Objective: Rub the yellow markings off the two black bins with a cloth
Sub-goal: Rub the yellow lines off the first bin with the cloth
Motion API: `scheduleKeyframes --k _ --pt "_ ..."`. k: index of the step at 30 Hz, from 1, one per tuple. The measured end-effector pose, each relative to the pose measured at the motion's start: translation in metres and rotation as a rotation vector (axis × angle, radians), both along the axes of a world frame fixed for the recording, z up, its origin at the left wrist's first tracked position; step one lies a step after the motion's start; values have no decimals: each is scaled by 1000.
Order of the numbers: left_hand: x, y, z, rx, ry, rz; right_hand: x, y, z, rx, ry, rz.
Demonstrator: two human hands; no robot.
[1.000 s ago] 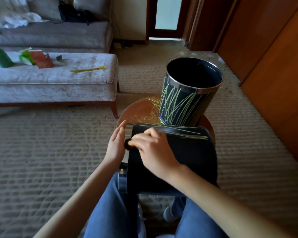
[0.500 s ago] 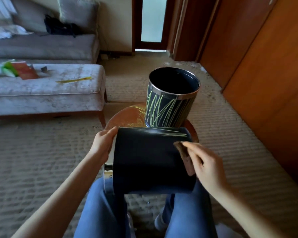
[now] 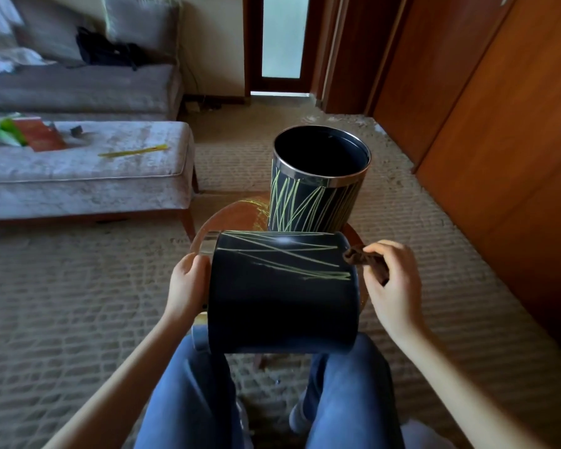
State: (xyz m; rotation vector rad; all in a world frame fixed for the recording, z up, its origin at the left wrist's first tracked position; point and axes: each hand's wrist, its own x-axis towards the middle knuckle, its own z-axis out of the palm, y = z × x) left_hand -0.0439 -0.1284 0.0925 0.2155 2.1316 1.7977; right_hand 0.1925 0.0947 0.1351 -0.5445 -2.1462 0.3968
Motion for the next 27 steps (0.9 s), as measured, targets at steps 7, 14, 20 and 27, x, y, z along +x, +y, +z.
scheduleKeyframes --k 7,14,20,27 --pt "-23 17 6 -62 94 -119 -4 -9 -26 121 -233 133" --pt "-32 16 -2 -75 93 -159 36 -27 -49 244 -216 210" --pt "-25 12 0 -64 86 -179 -36 7 -16 148 -313 158" --pt "-38 23 6 -80 -7 -157 -3 -30 -34 259 -250 151"
